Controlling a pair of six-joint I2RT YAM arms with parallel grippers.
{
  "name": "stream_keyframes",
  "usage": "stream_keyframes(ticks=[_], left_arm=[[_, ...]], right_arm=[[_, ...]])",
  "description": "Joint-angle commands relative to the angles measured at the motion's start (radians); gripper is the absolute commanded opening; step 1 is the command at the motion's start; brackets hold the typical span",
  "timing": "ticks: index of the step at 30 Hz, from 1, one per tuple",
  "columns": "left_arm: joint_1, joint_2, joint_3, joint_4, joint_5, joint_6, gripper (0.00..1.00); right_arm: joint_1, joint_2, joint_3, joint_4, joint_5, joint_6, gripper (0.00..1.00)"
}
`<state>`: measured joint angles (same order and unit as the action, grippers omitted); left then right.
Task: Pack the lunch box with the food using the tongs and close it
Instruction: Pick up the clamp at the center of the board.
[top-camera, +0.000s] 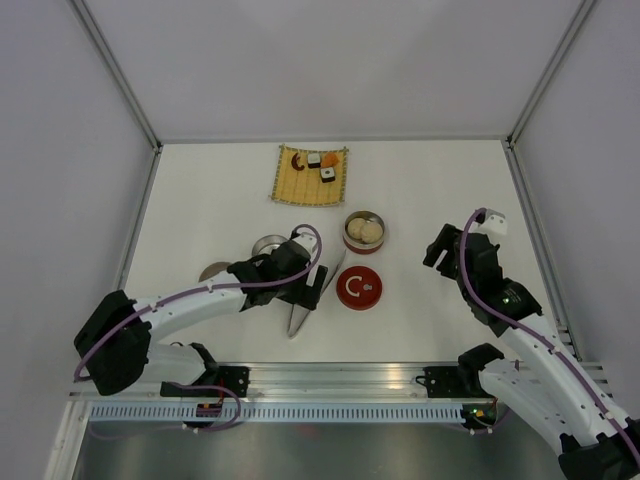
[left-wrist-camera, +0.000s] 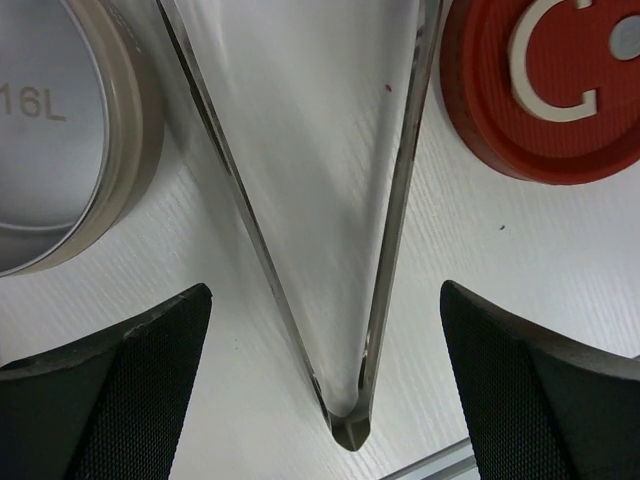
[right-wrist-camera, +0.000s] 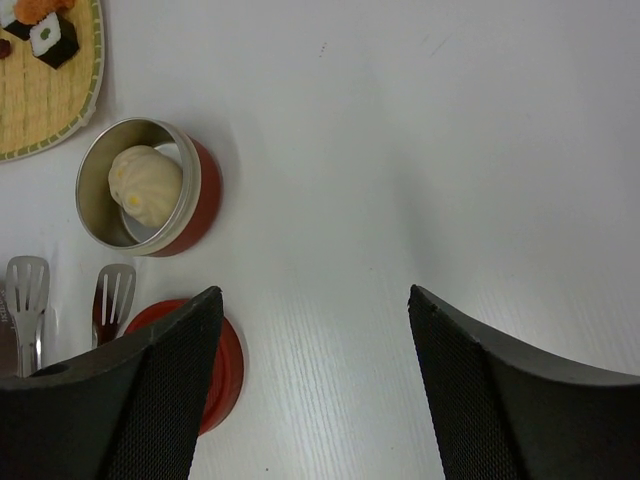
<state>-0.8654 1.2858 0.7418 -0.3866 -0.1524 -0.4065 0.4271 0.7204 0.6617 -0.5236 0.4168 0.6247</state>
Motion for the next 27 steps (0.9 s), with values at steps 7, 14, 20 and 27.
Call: stream_keyframes(ticks=[7, 14, 20, 27], left_arm=[[-0.006, 0.129, 0.021, 0.074, 0.000, 0.031, 1.00], [-0.023, 0.190, 0.025, 0.104, -0.036, 0.031, 1.00], [-0.027, 0.245, 0.039, 0.109, -0.104, 0.018, 0.97], [-0.038, 0.302, 0.034, 0.153, -0.116, 0.020, 0.89]], right_arm=[[-0.004, -0.024, -0.011, -0.023, 0.019, 0.003, 0.83], [-0.004, 0.001, -0.024, -0.003, 0.004, 0.009, 0.83], [-0.004, 0.016, -0.028, 0.008, 0.004, 0.007, 0.83], [-0.004, 0.022, -0.033, 0.014, 0.002, 0.009, 0.84]])
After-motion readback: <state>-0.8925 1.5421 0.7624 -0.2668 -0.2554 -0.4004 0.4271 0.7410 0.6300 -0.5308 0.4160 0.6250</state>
